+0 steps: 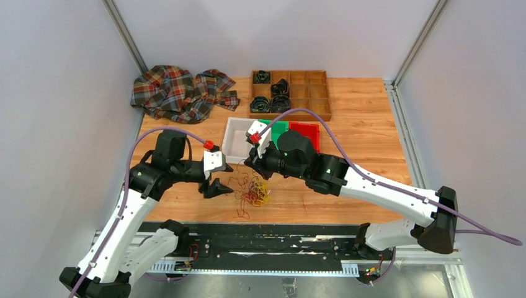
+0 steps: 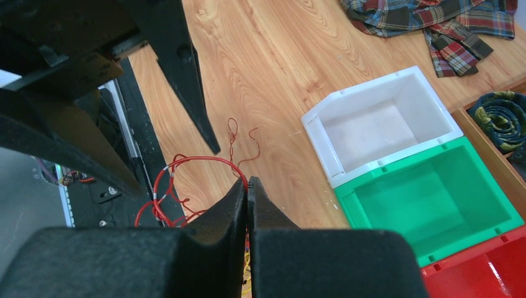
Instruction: Untangle the cables
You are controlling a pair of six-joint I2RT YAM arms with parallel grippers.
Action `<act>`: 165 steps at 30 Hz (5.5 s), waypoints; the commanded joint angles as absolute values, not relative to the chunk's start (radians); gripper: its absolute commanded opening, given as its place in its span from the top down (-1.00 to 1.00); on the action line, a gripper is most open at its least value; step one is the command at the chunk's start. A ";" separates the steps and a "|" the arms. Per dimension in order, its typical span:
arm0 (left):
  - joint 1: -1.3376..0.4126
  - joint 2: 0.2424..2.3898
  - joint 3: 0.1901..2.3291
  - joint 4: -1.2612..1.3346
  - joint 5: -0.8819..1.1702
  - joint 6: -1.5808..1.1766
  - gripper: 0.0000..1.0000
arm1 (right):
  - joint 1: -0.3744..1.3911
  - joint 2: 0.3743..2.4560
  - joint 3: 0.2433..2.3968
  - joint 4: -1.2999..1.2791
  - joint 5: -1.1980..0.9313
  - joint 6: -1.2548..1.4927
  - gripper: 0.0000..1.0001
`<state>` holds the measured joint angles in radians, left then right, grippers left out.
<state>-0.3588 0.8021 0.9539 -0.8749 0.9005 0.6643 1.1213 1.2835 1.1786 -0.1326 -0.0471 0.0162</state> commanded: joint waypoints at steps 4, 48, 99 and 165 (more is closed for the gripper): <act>-0.413 0.826 0.961 -0.881 1.003 0.714 -0.04 | 1.129 1.292 1.228 -0.095 -0.077 0.060 0.99; -0.413 0.986 1.385 -0.273 0.357 0.675 0.99 | 1.089 1.109 0.911 -0.115 0.095 0.164 0.99; -0.434 1.648 1.039 -0.164 0.119 0.737 0.99 | 1.087 1.067 0.853 -0.059 0.190 0.236 0.99; -0.327 0.998 0.815 0.056 0.994 -0.646 -0.76 | 1.080 1.321 0.980 0.112 0.235 0.309 0.99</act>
